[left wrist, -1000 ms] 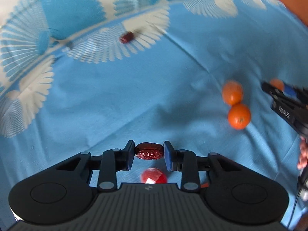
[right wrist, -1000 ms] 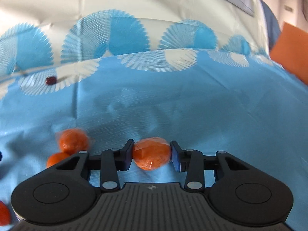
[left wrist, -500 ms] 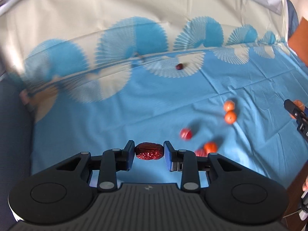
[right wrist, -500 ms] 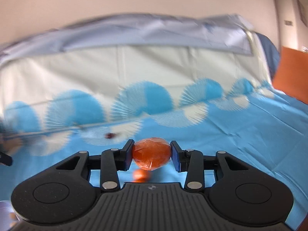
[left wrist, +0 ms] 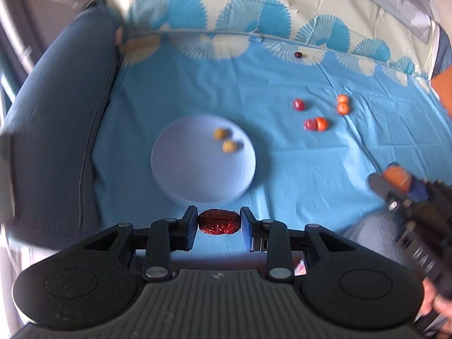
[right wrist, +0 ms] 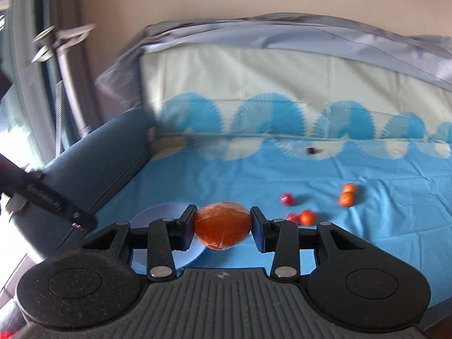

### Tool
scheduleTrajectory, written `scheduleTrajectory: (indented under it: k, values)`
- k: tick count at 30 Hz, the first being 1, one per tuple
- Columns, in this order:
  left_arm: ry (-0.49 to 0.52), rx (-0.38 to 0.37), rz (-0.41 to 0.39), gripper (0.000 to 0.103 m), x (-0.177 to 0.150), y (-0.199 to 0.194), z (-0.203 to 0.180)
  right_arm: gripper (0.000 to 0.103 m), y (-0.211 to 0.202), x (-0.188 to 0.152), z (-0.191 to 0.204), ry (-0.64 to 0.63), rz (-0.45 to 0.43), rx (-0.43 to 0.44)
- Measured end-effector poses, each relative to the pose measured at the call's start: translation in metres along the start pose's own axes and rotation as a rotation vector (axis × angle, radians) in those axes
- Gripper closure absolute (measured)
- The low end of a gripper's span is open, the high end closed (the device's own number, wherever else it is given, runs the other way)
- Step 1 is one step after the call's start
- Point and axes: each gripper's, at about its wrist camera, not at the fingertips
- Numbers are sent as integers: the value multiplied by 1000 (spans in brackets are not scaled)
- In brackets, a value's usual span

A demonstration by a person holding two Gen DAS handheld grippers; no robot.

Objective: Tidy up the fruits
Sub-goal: 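Carry the date and tangerine to the plate and open both grippers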

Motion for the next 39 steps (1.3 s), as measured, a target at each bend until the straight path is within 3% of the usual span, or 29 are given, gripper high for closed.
scheduleTrajectory:
  k: [6, 12, 23, 39]
  values:
    - [-65, 60, -54, 67, -59, -32, 4, 61, -39, -37, 50, -105, 54, 56]
    - [-84, 65, -100, 67, -88, -52, 0, 61, -60, -46, 72, -172, 61, 72]
    - [-85, 51, -131, 67, -88, -54, 3, 61, -58, -51, 90, -240, 82, 65]
    - [-106, 50, -110, 67, -78, -38, 17, 61, -37, -52, 92, -246, 131, 71]
Point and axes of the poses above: each gripper's, at about its wrist camera, not at the fingertips, and y roughly the way its jaws point, z to its left, x to its top, and after that the axes turned 13 degrees about y, right-handed
